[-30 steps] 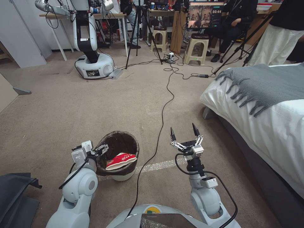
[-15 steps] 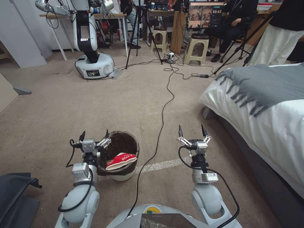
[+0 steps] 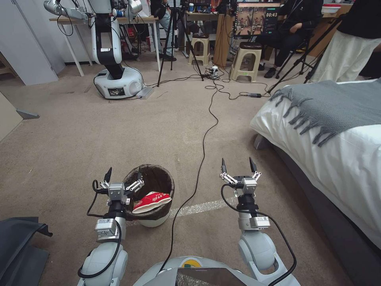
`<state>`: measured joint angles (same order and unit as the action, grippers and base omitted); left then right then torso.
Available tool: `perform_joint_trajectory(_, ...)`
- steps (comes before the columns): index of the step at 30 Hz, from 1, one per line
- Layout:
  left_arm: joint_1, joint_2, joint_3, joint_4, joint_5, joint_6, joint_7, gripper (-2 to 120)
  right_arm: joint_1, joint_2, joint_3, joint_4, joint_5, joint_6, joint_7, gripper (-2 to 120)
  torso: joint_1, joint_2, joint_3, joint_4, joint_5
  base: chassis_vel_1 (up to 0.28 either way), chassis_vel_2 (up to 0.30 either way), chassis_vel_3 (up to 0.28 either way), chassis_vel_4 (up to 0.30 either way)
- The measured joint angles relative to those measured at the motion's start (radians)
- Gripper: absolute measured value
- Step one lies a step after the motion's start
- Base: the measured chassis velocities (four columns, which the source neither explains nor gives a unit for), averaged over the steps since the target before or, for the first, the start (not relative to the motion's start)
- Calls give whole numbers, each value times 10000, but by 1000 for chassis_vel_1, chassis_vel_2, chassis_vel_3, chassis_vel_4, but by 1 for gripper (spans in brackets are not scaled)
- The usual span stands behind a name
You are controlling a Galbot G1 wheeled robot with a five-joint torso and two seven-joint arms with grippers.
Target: Pick up the trash bin, then pick up the garbage from the floor and place it into the trash bin.
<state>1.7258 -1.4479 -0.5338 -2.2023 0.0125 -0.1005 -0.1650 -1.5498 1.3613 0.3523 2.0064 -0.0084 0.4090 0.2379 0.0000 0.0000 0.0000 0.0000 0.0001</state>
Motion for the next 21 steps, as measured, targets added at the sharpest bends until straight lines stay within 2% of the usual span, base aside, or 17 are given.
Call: perform_joint_trajectory(21, -20, 3, -10, -16, -63, 103, -49, 100, 6, -6, 6, -6, 10, 28, -19, 100, 0, 0, 0, 0, 0, 0, 0, 0, 0)
